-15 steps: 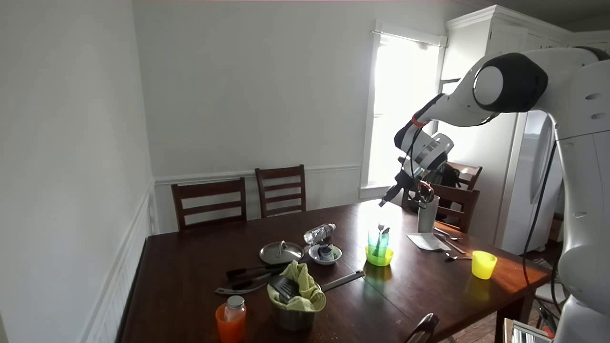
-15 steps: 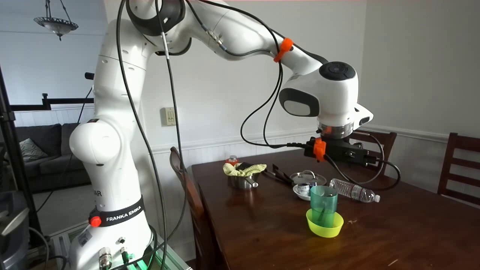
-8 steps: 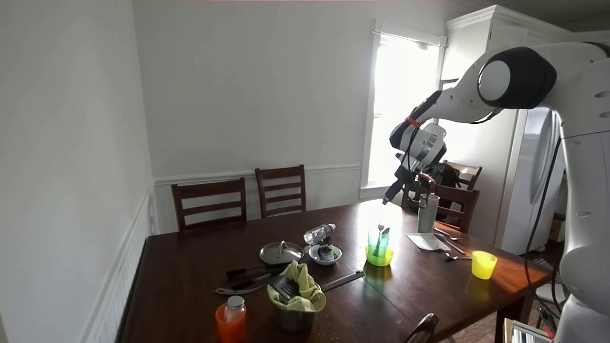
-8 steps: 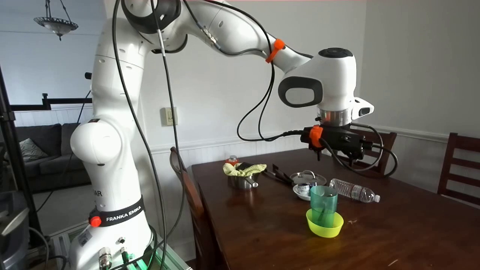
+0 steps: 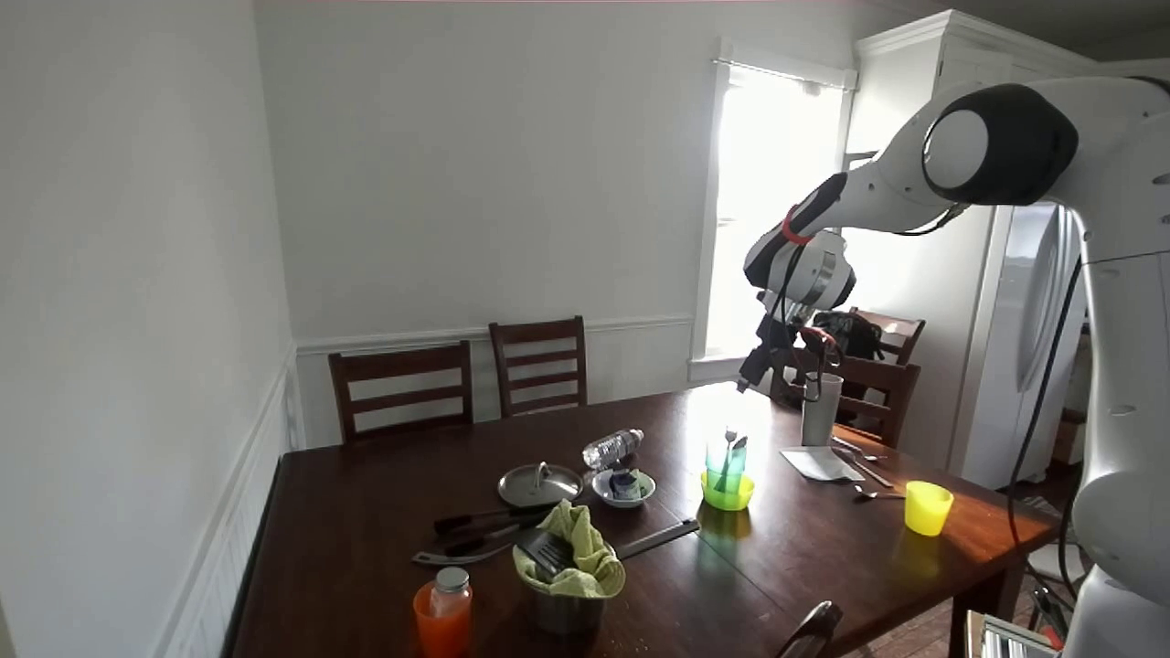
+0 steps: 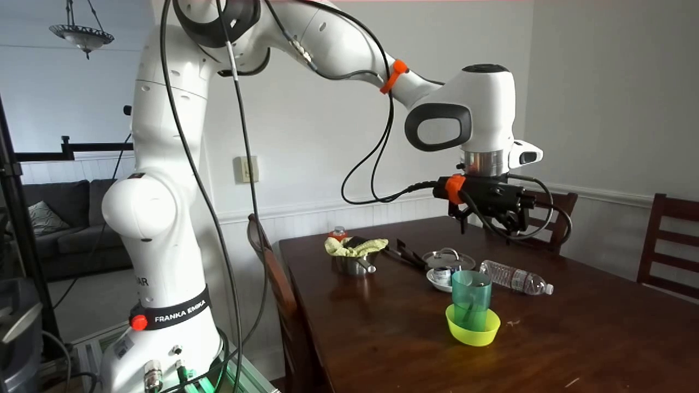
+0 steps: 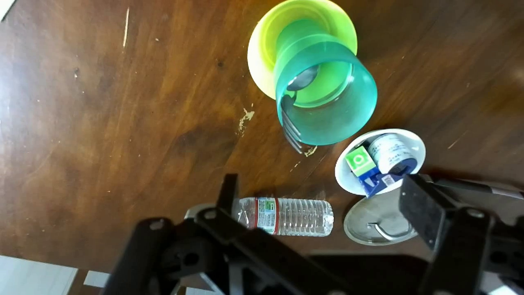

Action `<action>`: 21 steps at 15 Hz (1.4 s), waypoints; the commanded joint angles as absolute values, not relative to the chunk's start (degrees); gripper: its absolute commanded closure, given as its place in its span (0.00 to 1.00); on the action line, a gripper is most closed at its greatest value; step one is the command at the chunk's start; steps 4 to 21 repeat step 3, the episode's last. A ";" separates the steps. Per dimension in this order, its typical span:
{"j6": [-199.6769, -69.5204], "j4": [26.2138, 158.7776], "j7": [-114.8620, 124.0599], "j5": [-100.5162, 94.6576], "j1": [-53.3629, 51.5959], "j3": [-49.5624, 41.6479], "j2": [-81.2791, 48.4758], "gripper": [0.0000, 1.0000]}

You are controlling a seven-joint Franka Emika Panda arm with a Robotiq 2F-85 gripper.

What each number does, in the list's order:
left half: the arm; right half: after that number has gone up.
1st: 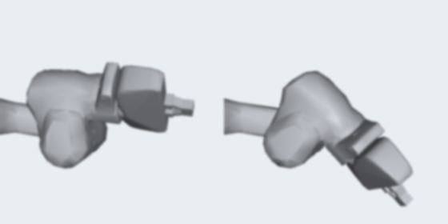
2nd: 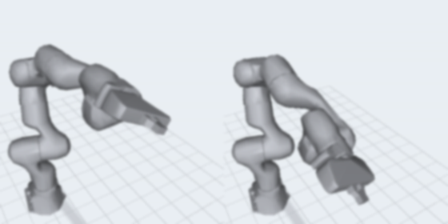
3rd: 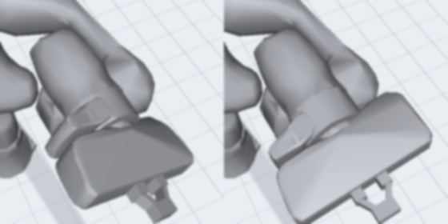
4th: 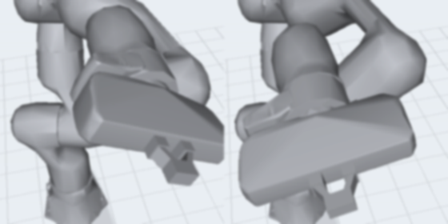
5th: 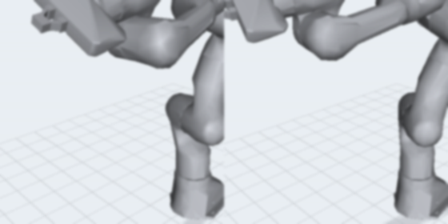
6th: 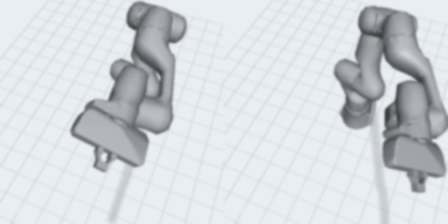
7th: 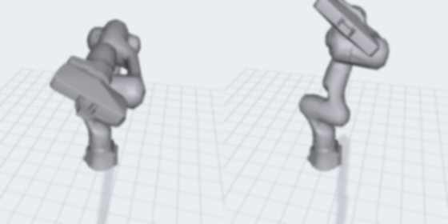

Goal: Put the fork and spoon in the green cup

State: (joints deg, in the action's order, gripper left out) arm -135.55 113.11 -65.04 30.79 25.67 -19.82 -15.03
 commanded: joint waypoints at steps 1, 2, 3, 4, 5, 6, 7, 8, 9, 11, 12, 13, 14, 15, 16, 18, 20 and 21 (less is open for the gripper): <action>-135.63 113.04 -64.52 30.06 27.50 -17.82 -14.91 0.00; -135.62 113.04 -64.53 30.07 27.55 -17.72 -14.96 0.00; -135.62 113.04 -64.53 30.08 27.57 -17.70 -14.96 0.00; -135.62 113.04 -64.53 30.08 27.57 -17.70 -14.96 0.00; -135.62 113.04 -64.53 30.08 27.57 -17.70 -14.96 0.00; -135.62 113.04 -64.53 30.08 27.57 -17.70 -14.96 0.00; -135.62 113.04 -64.53 30.08 27.57 -17.70 -14.96 0.00; -135.62 113.04 -64.53 30.08 27.57 -17.70 -14.96 0.00; -135.62 113.04 -64.53 30.08 27.57 -17.70 -14.96 0.00; -135.62 113.04 -64.53 30.08 27.57 -17.70 -14.96 0.00; -135.62 113.04 -64.53 30.08 27.57 -17.70 -14.96 0.00; -135.62 113.04 -64.53 30.08 27.57 -17.70 -14.96 0.00; -135.62 113.04 -64.53 30.08 27.57 -17.70 -14.96 0.00; -135.62 113.04 -64.53 30.08 27.57 -17.70 -14.96 0.00; -135.62 113.04 -64.53 30.08 27.57 -17.70 -14.96 0.00; -135.62 113.04 -64.53 30.08 27.57 -17.70 -14.96 0.00; -135.62 113.04 -64.53 30.08 27.57 -17.70 -14.96 0.00; -135.62 113.04 -64.53 30.08 27.57 -17.70 -14.96 0.00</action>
